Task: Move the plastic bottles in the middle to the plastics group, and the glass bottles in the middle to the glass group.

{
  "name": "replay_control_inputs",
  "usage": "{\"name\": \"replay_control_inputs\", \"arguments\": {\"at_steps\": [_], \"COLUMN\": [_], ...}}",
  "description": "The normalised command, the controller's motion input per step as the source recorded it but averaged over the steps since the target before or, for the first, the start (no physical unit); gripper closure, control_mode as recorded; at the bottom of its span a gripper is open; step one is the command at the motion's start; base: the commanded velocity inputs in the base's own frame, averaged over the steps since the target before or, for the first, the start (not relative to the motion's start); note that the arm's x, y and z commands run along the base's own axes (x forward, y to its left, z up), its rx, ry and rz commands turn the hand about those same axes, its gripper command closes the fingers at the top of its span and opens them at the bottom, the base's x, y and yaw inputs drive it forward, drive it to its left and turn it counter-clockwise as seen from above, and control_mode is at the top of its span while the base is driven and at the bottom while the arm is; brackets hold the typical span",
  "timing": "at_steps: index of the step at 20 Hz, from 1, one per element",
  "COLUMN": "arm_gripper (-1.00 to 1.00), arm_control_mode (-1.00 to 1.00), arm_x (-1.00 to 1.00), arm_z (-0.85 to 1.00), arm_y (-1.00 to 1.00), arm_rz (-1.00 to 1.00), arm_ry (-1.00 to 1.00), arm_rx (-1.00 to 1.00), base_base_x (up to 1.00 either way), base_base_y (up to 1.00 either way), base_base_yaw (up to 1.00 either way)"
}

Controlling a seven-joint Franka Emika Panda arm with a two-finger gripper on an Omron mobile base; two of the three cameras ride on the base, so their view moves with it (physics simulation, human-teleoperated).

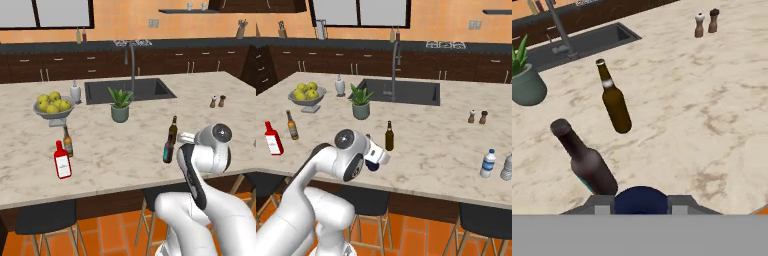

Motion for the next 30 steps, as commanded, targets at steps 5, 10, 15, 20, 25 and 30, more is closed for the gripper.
{"name": "replay_control_inputs", "arguments": {"at_steps": [5,10,15,20,25,30], "arm_gripper": [1.00,1.00,1.00,1.00,1.00,1.00], "arm_control_mode": [-1.00,-1.00,-1.00,-1.00,-1.00,-1.00], "arm_x": [0.03,0.19,0.27,0.24,0.14,0.13], "arm_z": [0.00,0.01,0.03,0.05,0.00,0.00], "arm_y": [-0.82,-0.85,-0.76,-0.67,-0.85,-0.91], "arm_rz": [0.00,0.00,-0.03,0.00,0.00,0.00], "arm_ry": [0.07,0.06,0.04,0.06,0.00,0.00], "arm_rx": [-0.05,-0.04,-0.08,-0.01,0.00,0.00], "base_base_x": [0.00,0.00,0.00,0.00,0.00,0.00], "base_base_y": [0.00,0.00,0.00,0.00,0.00,0.00], "base_base_yaw": [0.00,0.00,0.00,0.00,0.00,0.00]}}
